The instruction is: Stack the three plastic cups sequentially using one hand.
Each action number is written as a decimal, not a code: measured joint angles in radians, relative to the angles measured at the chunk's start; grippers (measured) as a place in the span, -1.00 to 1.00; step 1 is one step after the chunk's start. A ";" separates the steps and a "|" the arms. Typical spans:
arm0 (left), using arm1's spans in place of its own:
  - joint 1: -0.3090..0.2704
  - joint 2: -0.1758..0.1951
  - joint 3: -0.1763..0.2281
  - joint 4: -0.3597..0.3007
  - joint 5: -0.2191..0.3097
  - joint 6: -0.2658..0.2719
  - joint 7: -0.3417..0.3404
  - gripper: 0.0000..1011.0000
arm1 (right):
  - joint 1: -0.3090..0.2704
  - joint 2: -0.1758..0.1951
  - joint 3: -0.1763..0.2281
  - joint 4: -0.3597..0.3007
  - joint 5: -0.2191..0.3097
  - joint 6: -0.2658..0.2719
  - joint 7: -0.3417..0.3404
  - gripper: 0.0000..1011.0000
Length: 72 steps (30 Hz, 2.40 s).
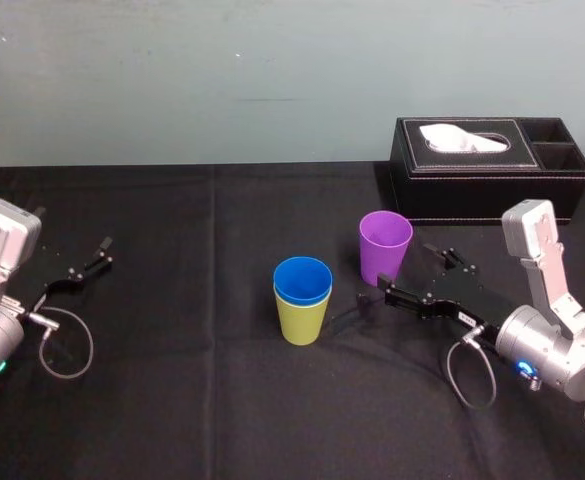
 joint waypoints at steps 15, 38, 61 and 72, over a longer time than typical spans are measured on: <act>0.000 0.000 0.000 0.000 0.000 0.000 0.000 1.00 | 0.049 -0.022 -0.013 0.057 -0.026 -0.004 0.000 0.98; 0.000 0.000 0.000 0.000 0.000 0.000 0.000 1.00 | 0.113 -0.049 -0.031 0.120 -0.047 -0.004 0.016 0.98; 0.000 0.000 0.000 0.000 0.000 0.000 0.000 1.00 | 0.181 -0.075 -0.050 0.201 -0.089 -0.022 0.022 0.98; 0.000 0.000 0.000 0.000 0.000 0.000 0.000 1.00 | 0.183 -0.075 -0.049 0.202 -0.087 -0.022 0.029 0.97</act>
